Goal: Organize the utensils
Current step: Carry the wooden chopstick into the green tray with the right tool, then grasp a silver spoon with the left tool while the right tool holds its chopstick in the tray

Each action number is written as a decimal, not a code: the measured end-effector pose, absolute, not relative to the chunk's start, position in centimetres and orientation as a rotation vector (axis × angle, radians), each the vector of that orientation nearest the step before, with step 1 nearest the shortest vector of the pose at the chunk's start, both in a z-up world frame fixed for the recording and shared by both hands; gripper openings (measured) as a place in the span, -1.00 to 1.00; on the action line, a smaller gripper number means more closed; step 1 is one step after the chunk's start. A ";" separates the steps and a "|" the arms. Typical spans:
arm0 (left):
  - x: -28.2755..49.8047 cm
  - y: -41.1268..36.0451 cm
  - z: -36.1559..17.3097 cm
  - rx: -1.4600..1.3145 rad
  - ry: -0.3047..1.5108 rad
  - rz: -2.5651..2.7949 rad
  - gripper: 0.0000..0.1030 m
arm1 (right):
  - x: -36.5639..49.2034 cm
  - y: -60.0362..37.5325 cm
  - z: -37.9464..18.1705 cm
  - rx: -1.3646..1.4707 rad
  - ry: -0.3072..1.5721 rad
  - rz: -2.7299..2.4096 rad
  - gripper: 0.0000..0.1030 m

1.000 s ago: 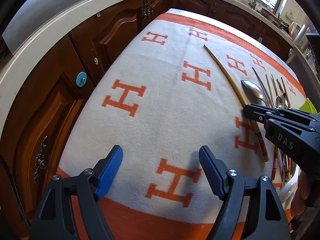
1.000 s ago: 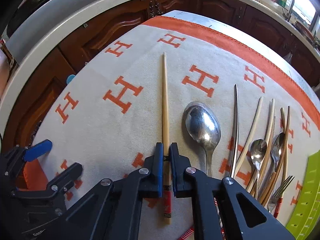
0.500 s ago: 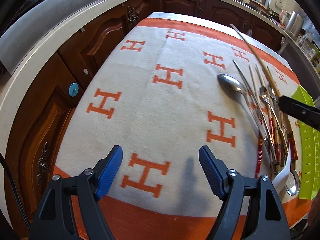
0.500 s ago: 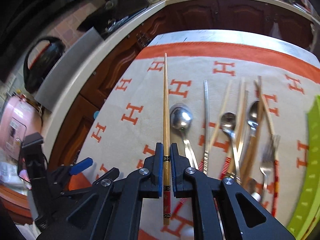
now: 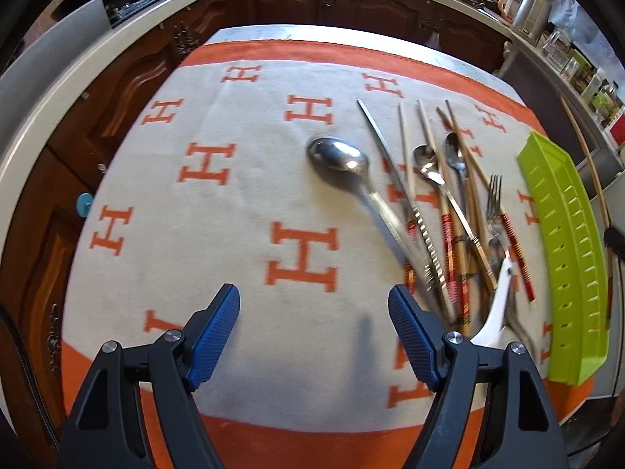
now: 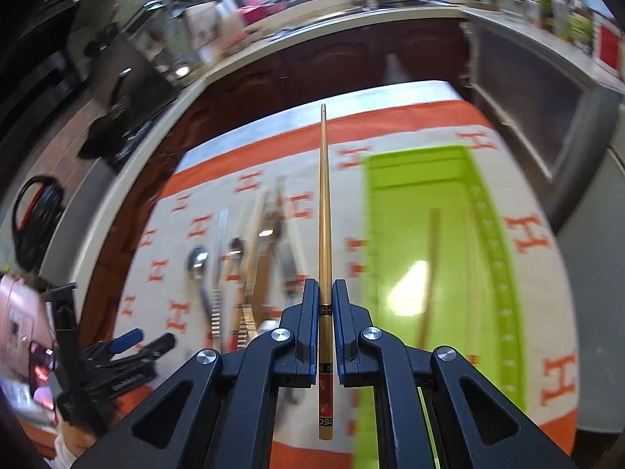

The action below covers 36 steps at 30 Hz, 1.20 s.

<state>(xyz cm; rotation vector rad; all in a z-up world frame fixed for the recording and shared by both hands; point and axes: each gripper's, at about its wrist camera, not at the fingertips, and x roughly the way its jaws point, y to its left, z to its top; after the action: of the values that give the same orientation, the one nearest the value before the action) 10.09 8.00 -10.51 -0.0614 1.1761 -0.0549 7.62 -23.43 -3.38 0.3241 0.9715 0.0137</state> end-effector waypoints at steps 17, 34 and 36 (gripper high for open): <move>17.1 7.5 -14.1 -0.475 1.211 -0.178 -0.29 | 4.5 -31.5 -9.1 0.424 1.065 -0.098 -0.87; 17.7 8.3 -15.9 -0.634 1.089 -0.181 -0.91 | 4.3 -30.5 -9.2 0.479 1.039 -0.074 -0.87; 17.5 8.1 -15.7 -0.610 1.079 -0.166 -0.92 | 4.5 -30.4 -9.3 0.482 1.036 -0.070 -0.87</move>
<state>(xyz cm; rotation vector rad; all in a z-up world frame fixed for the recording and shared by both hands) 17.47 8.09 -15.67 -0.6097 1.0786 -0.1664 4.46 -30.36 -9.27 0.4816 1.0360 -0.0703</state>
